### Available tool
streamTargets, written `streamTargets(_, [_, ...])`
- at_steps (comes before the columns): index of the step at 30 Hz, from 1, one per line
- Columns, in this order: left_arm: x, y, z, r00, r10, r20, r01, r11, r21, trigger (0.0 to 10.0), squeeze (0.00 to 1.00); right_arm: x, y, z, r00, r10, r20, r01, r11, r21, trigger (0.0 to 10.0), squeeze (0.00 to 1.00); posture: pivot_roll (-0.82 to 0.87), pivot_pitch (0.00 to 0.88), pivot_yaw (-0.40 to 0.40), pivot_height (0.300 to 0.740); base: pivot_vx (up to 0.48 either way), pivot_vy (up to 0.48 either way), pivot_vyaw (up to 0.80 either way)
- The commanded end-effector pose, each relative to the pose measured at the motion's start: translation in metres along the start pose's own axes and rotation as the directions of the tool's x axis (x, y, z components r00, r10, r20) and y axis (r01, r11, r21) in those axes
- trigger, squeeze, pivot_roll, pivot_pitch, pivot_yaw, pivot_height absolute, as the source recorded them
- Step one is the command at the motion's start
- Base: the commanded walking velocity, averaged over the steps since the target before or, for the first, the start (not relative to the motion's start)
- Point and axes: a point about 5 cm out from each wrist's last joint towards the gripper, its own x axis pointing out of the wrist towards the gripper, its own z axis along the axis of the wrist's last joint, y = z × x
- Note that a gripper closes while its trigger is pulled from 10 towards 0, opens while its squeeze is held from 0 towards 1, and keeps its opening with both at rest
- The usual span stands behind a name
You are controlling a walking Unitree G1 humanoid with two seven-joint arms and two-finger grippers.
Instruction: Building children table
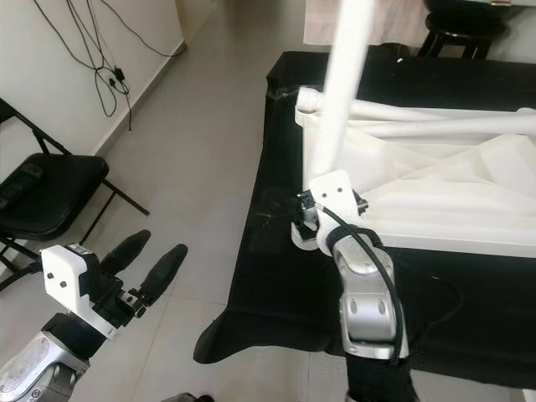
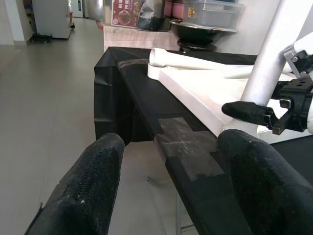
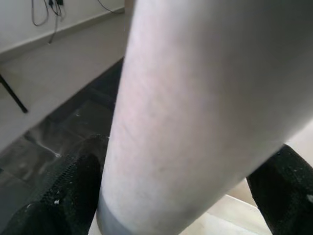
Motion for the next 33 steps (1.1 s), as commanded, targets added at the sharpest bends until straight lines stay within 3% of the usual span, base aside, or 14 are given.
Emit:
streamTargets(1, [-0.002,0.001,-0.003,1.000,0.009,-0.008,-0.009,1.000,-0.004,10.0,0.00,-0.005,-0.014,-0.013,0.994,-0.086,-0.066,0.086,0.996,-0.005,10.0,1.00,-0.07,0.118,0.011,0.740,0.000,0.000,0.00])
streamTargets(7, [-0.003,0.000,-0.005,1.000,0.007,-0.009,-0.007,1.000,-0.005,10.0,0.00,-0.014,-0.001,-0.019,0.990,0.014,-0.140,-0.017,1.000,-0.018,10.0,1.00,-0.06,0.114,0.001,0.740,0.000,0.000,0.00])
streamTargets(8, [-0.003,0.000,-0.006,1.000,0.003,-0.011,-0.003,1.000,-0.007,10.0,0.00,-0.021,0.007,-0.027,0.979,0.086,-0.185,-0.074,0.995,0.071,10.0,0.93,-0.06,0.114,-0.001,0.740,0.000,0.000,0.00])
streamTargets(10, [-0.003,0.000,-0.006,1.000,0.003,-0.011,-0.003,1.000,-0.007,10.0,0.00,-0.021,0.007,-0.027,0.979,0.086,-0.185,-0.074,0.995,0.071,10.0,0.93,-0.06,0.114,-0.001,0.740,0.000,0.000,0.00])
streamTargets(11, [-0.003,0.000,-0.006,1.000,0.002,-0.013,-0.002,1.000,-0.007,10.0,0.00,-0.025,0.011,-0.031,0.972,0.118,-0.201,-0.085,0.983,0.165,10.0,0.83,-0.06,0.112,-0.007,0.740,0.000,0.000,0.00])
streamTargets(12, [-0.003,-0.001,-0.006,1.000,0.001,-0.014,-0.001,1.000,-0.007,10.0,0.00,-0.027,0.014,-0.029,0.975,0.160,-0.156,-0.115,0.958,0.264,10.0,0.45,-0.06,0.115,-0.010,0.740,0.000,0.000,0.00])
streamTargets(13, [-0.003,-0.001,-0.006,1.000,0.001,-0.014,-0.001,1.000,-0.007,10.0,0.00,-0.027,0.014,-0.029,0.975,0.160,-0.156,-0.115,0.958,0.264,10.0,0.45,-0.06,0.115,-0.010,0.740,0.000,0.000,0.00])
streamTargets(14, [-0.003,-0.001,-0.005,1.000,0.002,-0.015,-0.002,1.000,-0.006,10.0,0.00,-0.032,0.018,-0.024,0.974,0.217,-0.067,-0.184,0.926,0.331,10.0,0.00,-0.06,0.117,-0.010,0.740,0.000,0.000,0.00])
streamTargets(22, [-0.004,0.001,-0.004,1.000,0.020,-0.022,-0.020,1.000,0.000,10.0,0.00,-0.061,0.038,-0.025,0.882,0.463,0.089,-0.462,0.813,0.355,10.0,0.00,-0.07,0.122,-0.002,0.740,0.000,0.000,0.00])
streamTargets(24, [-0.003,0.003,-0.004,0.999,0.039,-0.031,-0.039,0.999,0.008,10.0,0.00,-0.079,0.049,-0.018,0.747,0.644,0.164,-0.657,0.676,0.333,10.0,0.00,-0.08,0.125,0.002,0.740,0.000,0.000,0.00])
streamTargets(25, [-0.003,0.003,-0.004,0.999,0.039,-0.031,-0.039,0.999,0.008,10.0,0.00,-0.079,0.049,-0.018,0.747,0.644,0.164,-0.657,0.676,0.333,10.0,0.00,-0.08,0.125,0.002,0.740,0.000,0.000,0.00])
streamTargets(26, [-0.003,0.005,-0.004,0.998,0.051,-0.037,-0.051,0.999,0.009,10.0,0.00,-0.083,0.054,-0.012,0.678,0.707,0.200,-0.728,0.606,0.322,10.0,0.00,-0.08,0.124,0.006,0.740,0.000,0.000,0.00])
streamTargets(30, [0.000,0.008,-0.003,0.996,0.085,-0.040,-0.085,0.996,0.022,10.0,0.00,-0.068,0.059,0.004,0.670,0.698,0.253,-0.741,0.609,0.284,10.0,0.00,-0.05,0.124,0.002,0.740,0.000,0.000,0.00])
streamTargets(33, [0.005,0.017,0.003,0.980,0.198,-0.007,-0.197,0.978,0.064,10.0,0.00,-0.023,0.070,0.022,0.801,0.515,0.306,-0.593,0.753,0.283,10.0,0.00,0.00,0.119,0.005,0.740,0.000,0.000,0.00])
